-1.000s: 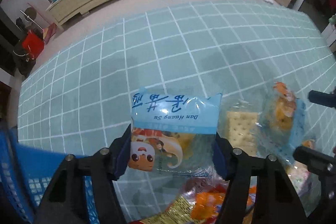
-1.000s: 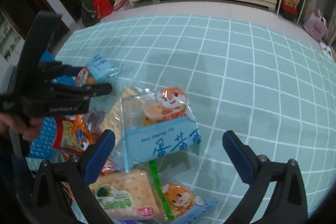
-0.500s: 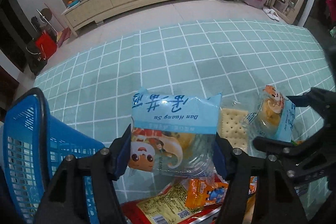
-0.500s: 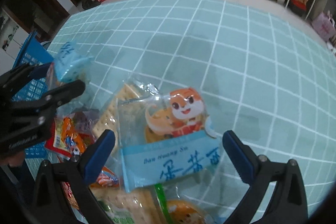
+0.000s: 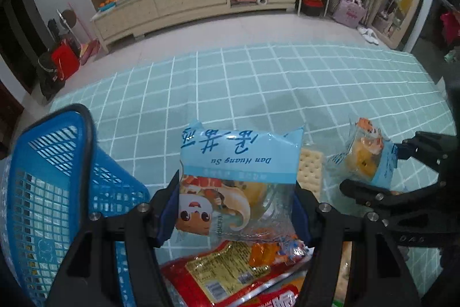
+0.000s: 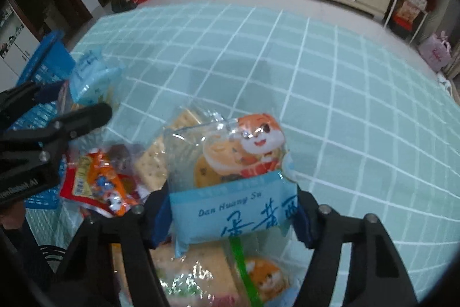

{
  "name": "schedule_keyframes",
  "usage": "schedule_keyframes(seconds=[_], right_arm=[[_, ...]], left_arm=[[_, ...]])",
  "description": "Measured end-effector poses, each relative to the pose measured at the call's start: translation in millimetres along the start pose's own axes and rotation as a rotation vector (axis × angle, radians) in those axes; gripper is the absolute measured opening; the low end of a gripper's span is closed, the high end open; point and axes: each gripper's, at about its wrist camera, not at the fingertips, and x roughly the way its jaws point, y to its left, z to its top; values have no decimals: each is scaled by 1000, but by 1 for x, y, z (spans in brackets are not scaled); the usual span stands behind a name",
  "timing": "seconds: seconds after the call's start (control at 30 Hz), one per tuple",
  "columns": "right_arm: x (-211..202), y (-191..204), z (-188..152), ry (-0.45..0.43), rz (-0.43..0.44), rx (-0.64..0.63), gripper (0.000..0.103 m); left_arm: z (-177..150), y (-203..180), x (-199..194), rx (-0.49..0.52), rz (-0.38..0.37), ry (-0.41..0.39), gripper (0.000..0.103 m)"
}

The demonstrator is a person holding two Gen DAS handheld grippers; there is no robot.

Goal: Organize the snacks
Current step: 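Lift the blue cake packs with both tools and carry them over the basket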

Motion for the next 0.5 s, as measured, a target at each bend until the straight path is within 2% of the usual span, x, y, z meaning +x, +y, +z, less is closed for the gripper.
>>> schedule_keyframes(seconds=[0.23,0.5], right_arm=[[-63,9,-7,-117,-33,46,73],[-105,27,-27,-165,-55,101,73]], left_arm=[[-9,-6,-37,5,-15,-71,63],[-26,-4,-90,29,-31,-151,63]])
